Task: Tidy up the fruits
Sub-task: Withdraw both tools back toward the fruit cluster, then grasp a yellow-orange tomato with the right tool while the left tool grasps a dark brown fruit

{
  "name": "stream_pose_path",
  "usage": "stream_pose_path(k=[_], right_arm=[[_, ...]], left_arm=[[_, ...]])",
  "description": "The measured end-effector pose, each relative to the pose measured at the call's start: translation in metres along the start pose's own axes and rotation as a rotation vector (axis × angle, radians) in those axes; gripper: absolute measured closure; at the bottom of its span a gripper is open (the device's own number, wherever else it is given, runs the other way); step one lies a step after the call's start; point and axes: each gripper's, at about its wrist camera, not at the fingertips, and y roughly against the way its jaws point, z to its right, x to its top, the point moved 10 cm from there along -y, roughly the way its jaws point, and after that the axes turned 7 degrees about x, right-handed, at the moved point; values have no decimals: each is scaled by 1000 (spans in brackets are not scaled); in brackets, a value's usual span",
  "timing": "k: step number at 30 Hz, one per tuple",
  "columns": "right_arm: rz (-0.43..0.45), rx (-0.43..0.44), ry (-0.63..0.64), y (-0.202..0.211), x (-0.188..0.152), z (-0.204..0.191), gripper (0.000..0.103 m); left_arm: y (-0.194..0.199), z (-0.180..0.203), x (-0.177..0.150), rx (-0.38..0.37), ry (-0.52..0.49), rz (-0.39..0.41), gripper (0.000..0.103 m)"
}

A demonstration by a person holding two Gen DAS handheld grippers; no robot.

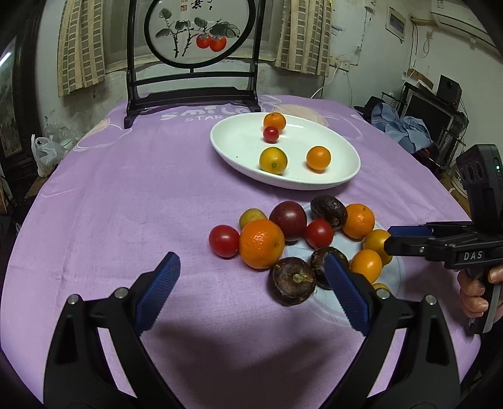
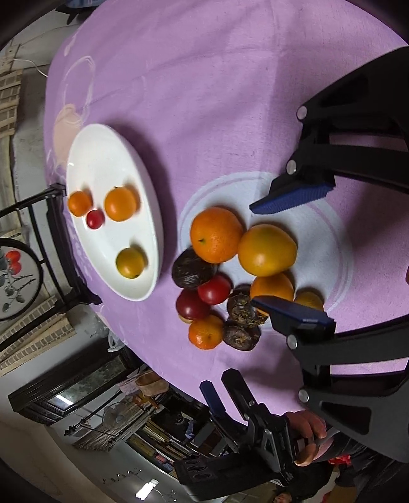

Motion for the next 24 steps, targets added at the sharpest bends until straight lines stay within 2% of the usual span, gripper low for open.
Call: stream_pose_path(k=[2,3,7,13,16,18,20,21,23,24], right_arm=[[2,3,-1,-1,-1,0,52],[4,7,-2,-1,0,0,56],[7,-1,-3,-1,-1,3,62],[8,2,-14,-1,-2,5,66],[46,11,-22,6,4,4,66],[67,9,-22,11,7,4,66],[81,12,-22,15,9,4,66],[85,12,-21,16,9,3,66],[93,7,-16,18,10,2,66],[96,6,-14,18,11,1,66]], left_arm=[[1,1,0,-3,-4,-1,8],[1,1,0,-4,-6,0,8],[1,6,-1,-8,-26,-3,8],[-1,18,-5,-37,-76,-18,8],[-5,29,-12,-62,-123,-46,9],[-7,36,-18,-69,-160,-58,15],[-11,44,-24,-72,-201,-76,30],[-13,46,-26,-76,-211,-89,34],[-20,46,-31,-96,-202,-129,47],[-22,45,-31,-96,-195,-138,49]])
